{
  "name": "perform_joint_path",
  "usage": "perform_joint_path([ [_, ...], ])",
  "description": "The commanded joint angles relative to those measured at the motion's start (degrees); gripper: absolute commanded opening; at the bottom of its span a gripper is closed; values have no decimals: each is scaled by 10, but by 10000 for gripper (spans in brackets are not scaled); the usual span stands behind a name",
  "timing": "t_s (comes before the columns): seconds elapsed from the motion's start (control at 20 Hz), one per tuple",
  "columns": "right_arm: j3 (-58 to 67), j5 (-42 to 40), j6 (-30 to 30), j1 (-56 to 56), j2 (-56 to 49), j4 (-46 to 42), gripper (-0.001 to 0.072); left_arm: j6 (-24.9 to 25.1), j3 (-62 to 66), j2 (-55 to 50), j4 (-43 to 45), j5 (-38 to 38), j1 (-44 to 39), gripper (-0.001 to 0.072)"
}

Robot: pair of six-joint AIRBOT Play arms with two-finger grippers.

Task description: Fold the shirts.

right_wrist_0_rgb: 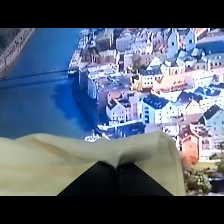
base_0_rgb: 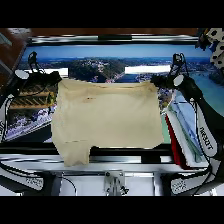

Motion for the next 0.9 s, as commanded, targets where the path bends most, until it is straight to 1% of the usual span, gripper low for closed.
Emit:
perform_joint_path([
  [0.0, 0, 163, 2, -22, 25, -13, 62, 0, 26, -1, 24, -177, 21, 36],
  [0.05, 0, 215, 6, -30, 29, -17, 62, -3, 30, -1, 57, -240, 25, 36],
  [0.15, 0, 287, 18, -41, 27, -30, 62, -45, 29, -5, 146, -329, 25, 35],
  [0.2, 0, 307, 32, -44, 25, -50, 62, -58, 28, -9, 169, -357, 24, 35],
  [0.3, -1, 327, 52, -43, 17, -85, 62, -58, 28, -20, 170, -399, 23, 35],
  [0.5, -1, 357, 58, -38, -1, -80, 62, -73, 26, -26, 170, -409, 23, 35],
  [0.85, -1, 360, 77, -34, -14, -80, 63, -78, 25, -28, 170, -430, 24, 35],
])
